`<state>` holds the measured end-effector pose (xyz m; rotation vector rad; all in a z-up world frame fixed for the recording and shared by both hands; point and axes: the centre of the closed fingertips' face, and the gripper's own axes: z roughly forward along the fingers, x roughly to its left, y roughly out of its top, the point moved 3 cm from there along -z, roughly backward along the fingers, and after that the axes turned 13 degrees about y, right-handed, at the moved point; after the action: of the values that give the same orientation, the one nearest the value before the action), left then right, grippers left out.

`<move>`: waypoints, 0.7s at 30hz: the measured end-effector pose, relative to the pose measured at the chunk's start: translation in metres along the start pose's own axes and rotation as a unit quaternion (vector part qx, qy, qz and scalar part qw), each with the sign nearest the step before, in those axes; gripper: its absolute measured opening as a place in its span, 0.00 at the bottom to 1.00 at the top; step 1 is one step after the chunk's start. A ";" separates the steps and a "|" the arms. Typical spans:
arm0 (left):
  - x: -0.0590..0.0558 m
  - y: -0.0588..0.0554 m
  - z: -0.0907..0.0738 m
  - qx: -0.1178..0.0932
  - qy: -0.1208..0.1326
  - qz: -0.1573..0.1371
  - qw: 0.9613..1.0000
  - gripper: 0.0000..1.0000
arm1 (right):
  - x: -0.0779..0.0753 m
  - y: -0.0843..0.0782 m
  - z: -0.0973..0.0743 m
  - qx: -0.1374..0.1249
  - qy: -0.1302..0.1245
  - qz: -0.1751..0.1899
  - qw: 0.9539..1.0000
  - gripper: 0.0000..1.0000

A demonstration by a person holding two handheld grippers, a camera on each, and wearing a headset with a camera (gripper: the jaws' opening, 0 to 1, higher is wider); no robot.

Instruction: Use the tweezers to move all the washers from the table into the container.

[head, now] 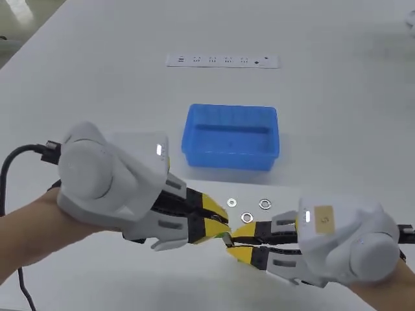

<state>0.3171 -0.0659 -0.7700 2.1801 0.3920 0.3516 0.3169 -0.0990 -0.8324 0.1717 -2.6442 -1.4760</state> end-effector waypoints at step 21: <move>-0.013 0.005 0.014 -0.044 -0.013 -0.005 0.999 0.06 | 0.004 -0.005 -0.001 0.018 0.022 0.000 1.000 0.10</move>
<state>0.3117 -0.0839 -0.7752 2.0945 0.3659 0.3290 0.3134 -0.1025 -0.8361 0.2038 -2.6374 -1.4080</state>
